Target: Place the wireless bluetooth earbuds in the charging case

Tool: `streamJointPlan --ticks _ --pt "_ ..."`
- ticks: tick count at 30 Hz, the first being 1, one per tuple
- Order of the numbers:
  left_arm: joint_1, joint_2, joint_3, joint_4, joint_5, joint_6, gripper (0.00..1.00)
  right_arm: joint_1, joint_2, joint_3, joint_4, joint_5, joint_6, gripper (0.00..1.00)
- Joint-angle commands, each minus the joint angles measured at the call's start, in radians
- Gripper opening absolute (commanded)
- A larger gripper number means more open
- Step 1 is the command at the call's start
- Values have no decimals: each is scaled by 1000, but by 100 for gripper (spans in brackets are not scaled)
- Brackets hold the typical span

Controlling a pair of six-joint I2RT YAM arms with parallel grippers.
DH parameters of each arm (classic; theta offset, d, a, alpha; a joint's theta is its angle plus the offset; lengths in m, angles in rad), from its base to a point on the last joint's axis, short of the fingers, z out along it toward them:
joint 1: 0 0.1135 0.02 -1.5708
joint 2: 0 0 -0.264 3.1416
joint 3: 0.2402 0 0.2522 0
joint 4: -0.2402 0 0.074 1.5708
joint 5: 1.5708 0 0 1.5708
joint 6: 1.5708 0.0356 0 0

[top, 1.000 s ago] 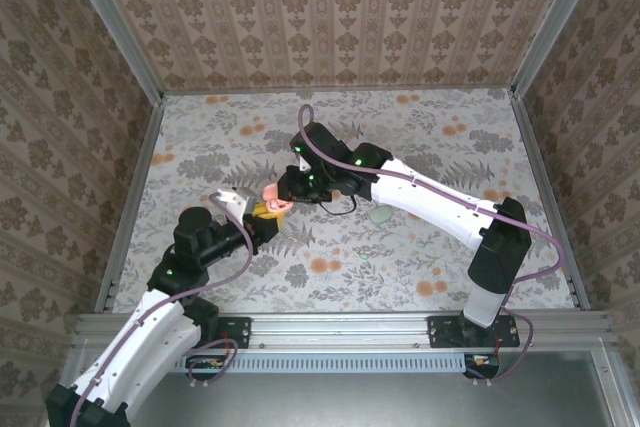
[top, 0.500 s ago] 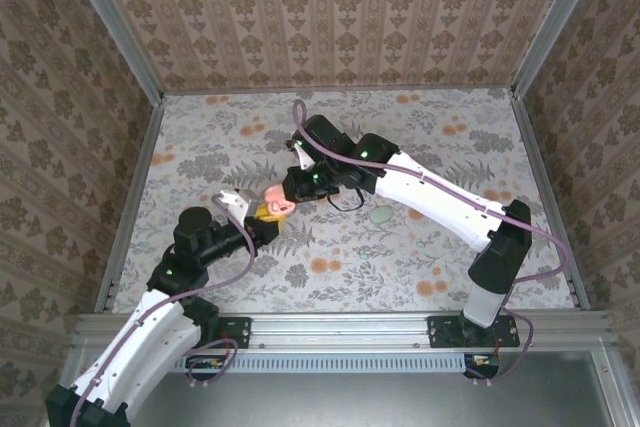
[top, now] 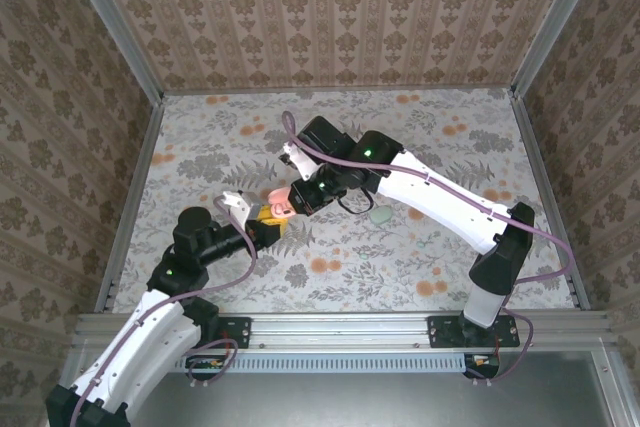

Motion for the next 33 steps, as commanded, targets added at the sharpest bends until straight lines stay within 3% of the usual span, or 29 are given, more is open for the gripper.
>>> streamJointPlan --ticks 1,33 --pt "-3 -12 26 46 38 11 0 10 -9 29 -32 -17 -53 11" --pt "-4 -11 21 63 105 -19 0 31 73 90 -114 88 -161 10"
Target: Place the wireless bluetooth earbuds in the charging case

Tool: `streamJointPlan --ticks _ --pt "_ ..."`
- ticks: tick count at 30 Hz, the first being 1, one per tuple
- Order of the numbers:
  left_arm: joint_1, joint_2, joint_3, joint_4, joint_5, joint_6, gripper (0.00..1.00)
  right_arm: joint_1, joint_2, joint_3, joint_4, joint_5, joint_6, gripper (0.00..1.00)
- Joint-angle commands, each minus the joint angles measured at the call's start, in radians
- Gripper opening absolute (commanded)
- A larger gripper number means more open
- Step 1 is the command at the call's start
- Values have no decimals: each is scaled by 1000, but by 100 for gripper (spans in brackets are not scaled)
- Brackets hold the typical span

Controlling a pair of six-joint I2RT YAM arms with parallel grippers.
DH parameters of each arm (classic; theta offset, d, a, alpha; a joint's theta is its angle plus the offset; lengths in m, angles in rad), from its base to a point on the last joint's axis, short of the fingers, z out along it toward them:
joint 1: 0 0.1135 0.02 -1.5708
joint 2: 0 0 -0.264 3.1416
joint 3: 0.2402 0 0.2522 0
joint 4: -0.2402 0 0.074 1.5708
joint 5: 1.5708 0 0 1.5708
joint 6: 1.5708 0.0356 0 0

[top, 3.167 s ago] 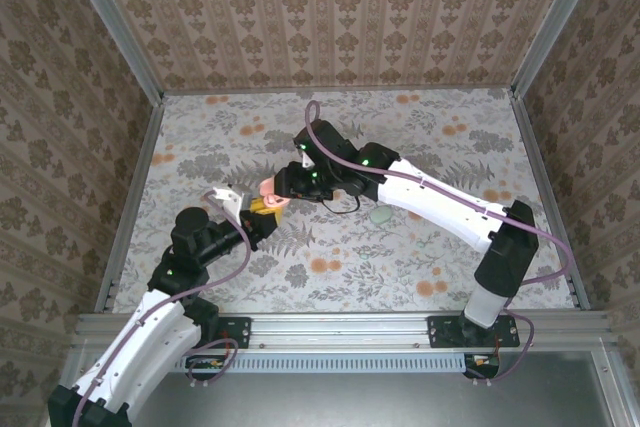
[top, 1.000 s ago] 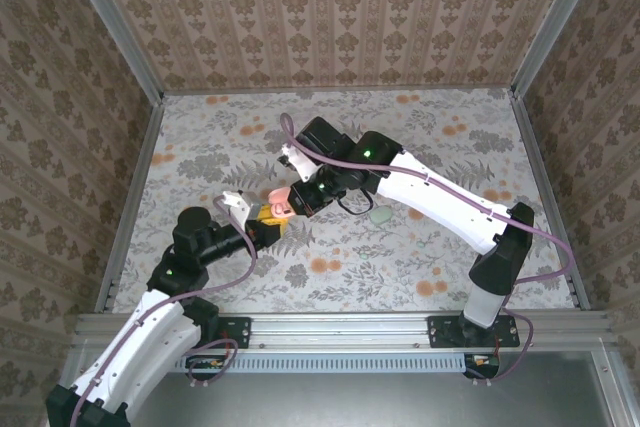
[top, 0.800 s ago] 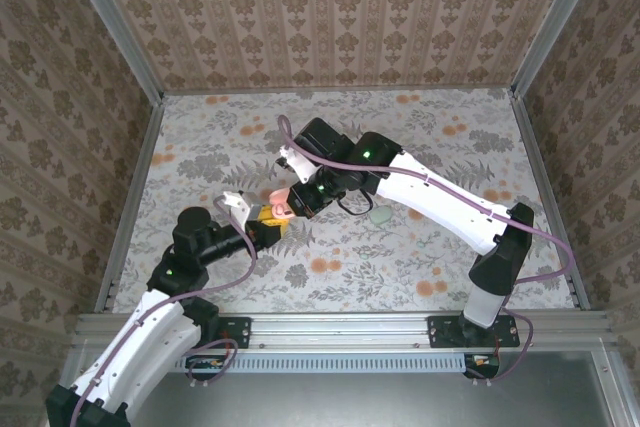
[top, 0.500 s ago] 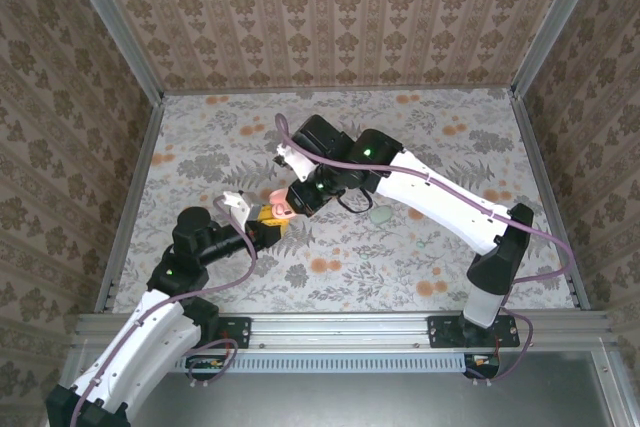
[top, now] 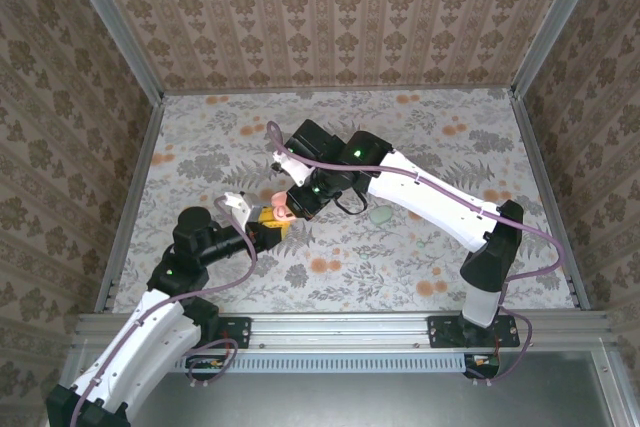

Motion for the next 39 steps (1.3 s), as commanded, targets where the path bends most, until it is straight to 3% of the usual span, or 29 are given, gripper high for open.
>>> streamJointPlan --ticks 1,13,29,39 --pt "-4 -13 20 61 46 -12 0 6 20 25 -50 38 -26 10" --pt "-4 -16 19 69 55 -24 0 6 44 39 -54 -8 -41 12" --pt "-6 -16 15 76 55 -29 0 6 27 69 -40 -16 -13 35" --pt "-6 -20 7 86 51 -30 0 4 -36 124 -42 9 19 36"
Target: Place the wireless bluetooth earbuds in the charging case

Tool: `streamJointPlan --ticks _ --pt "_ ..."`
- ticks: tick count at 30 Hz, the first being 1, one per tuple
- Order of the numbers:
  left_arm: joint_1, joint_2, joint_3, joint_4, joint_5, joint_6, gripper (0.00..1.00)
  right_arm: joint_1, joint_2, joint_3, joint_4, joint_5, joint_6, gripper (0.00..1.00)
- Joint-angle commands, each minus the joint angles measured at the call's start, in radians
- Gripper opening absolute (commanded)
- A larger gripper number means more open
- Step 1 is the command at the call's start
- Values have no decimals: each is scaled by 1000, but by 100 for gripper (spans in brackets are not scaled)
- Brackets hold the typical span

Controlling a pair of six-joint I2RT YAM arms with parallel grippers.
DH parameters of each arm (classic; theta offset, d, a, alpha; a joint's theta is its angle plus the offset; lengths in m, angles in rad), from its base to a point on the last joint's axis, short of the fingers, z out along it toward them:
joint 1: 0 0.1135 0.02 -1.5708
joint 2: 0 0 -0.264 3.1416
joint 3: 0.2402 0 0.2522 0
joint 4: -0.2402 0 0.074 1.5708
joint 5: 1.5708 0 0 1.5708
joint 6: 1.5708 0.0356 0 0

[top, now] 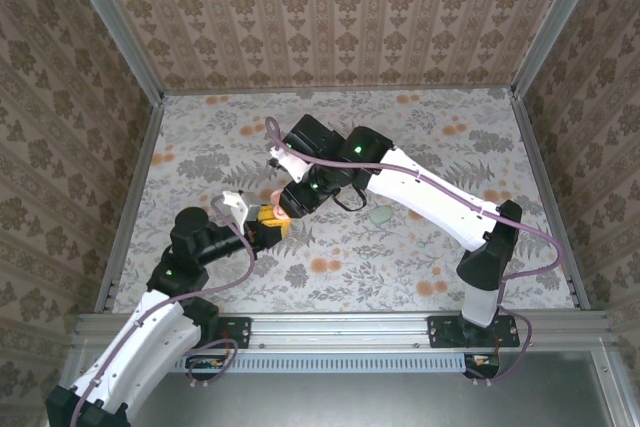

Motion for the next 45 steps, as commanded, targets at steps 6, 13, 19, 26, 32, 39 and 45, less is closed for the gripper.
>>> streamJointPlan --ticks 6,13,19,26,32,39,45 --pt "-7 -14 11 41 27 -9 0 -8 -115 52 30 -2 41 33" --pt "-6 -10 15 65 29 -17 0 -73 -124 -8 140 -50 120 31" --pt "-9 -7 34 68 40 -21 0 -154 -89 -71 297 -177 237 24" --pt "-10 16 68 64 49 -9 0 -165 -57 -106 352 -313 275 24" --pt "-12 58 92 95 43 -18 0 -165 -98 -197 360 -402 295 22" --pt "-11 72 93 140 12 -45 0 -167 -243 -325 341 -383 303 22" --pt "-9 86 89 184 1 -81 0 -208 -332 -424 422 -334 388 36"
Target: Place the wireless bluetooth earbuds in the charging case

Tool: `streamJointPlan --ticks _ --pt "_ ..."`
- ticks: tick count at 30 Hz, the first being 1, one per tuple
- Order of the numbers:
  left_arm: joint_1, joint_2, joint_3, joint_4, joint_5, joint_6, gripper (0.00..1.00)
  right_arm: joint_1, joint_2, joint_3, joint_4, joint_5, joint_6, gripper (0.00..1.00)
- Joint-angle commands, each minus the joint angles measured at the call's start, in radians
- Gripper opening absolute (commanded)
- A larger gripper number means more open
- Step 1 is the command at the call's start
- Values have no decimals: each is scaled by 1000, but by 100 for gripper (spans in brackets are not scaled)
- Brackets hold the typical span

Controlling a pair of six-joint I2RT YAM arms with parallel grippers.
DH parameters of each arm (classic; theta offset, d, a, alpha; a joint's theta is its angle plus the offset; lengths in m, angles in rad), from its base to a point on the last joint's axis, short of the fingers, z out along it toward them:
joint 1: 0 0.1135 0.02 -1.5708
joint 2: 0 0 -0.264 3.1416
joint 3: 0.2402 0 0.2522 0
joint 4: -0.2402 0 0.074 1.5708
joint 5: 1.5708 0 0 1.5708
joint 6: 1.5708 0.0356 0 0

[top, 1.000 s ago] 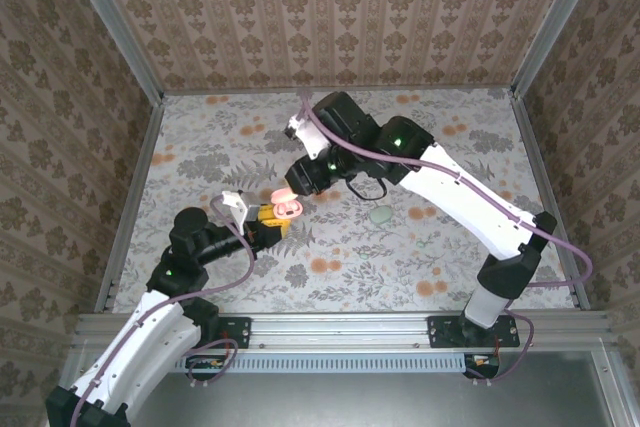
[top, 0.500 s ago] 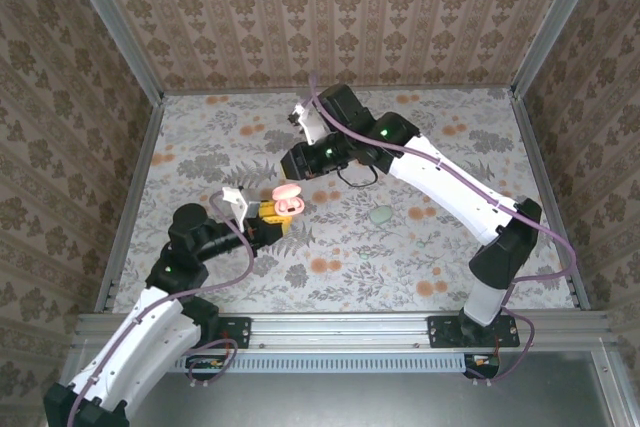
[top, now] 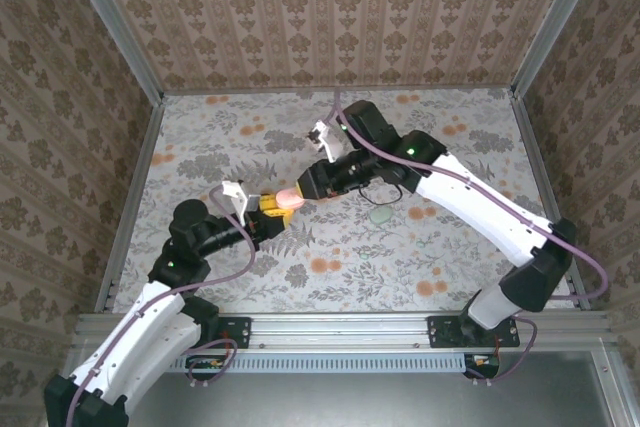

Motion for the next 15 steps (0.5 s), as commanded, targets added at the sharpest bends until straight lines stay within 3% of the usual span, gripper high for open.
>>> streamJointPlan --ticks 1,9,15 --pt "3 4 35 76 -8 -39 0 -40 -55 -70 87 20 102 39" --pt "3 11 66 69 -15 -54 0 -62 -89 -235 379 -63 354 53" --pt "3 46 86 97 -9 -75 0 -39 -61 -269 492 -103 449 59"
